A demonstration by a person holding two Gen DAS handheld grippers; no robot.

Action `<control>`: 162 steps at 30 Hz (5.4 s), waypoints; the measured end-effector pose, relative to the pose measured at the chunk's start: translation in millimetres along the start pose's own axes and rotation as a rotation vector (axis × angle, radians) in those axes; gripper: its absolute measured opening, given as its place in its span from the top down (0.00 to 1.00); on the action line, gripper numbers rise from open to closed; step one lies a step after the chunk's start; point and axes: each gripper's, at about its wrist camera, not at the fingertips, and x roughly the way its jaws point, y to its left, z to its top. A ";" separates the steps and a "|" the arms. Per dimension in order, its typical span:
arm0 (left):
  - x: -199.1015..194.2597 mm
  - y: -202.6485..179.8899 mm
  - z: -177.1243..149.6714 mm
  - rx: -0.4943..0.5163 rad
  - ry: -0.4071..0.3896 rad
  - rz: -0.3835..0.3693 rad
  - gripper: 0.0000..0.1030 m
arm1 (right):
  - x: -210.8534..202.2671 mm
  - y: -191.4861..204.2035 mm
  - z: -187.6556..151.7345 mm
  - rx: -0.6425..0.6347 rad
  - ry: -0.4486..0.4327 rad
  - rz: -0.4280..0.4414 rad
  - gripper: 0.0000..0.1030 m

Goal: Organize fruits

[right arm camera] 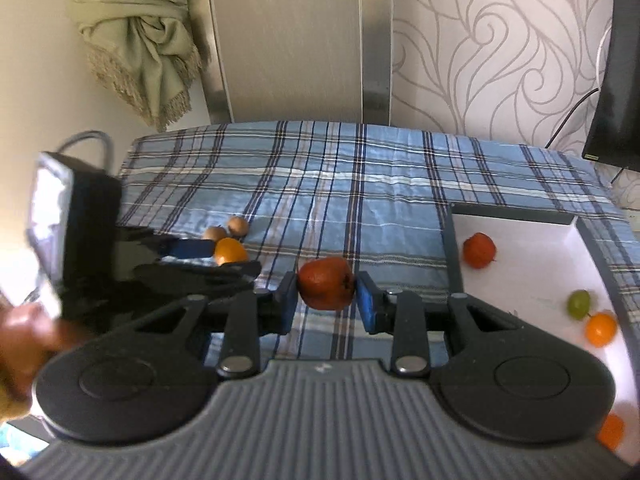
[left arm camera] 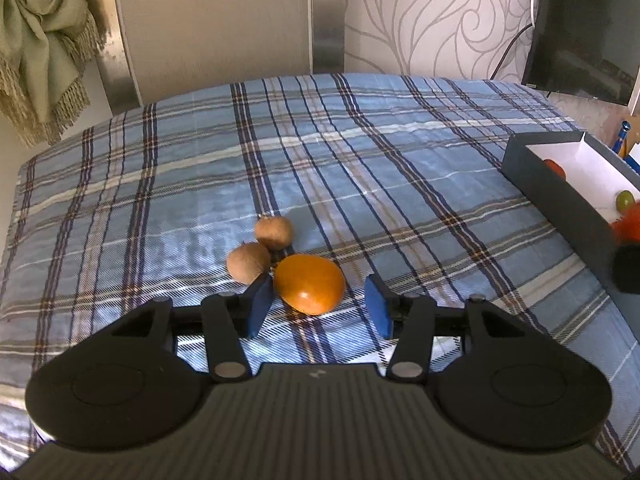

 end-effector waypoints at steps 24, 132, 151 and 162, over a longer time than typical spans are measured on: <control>-26.4 -10.8 -16.1 0.032 -0.040 0.023 0.58 | -34.7 -3.2 -9.0 -0.027 -0.037 0.027 0.67; -73.5 -215.4 18.9 0.090 -0.138 -0.054 0.58 | -97.7 -145.6 -54.4 -0.009 -0.026 0.010 0.67; -66.1 -276.5 15.8 0.195 -0.088 -0.080 0.58 | -126.8 -182.0 -85.9 0.070 -0.058 0.021 0.67; -31.7 -298.5 34.9 0.247 -0.074 -0.096 0.58 | -133.3 -194.1 -90.6 0.084 -0.066 -0.026 0.67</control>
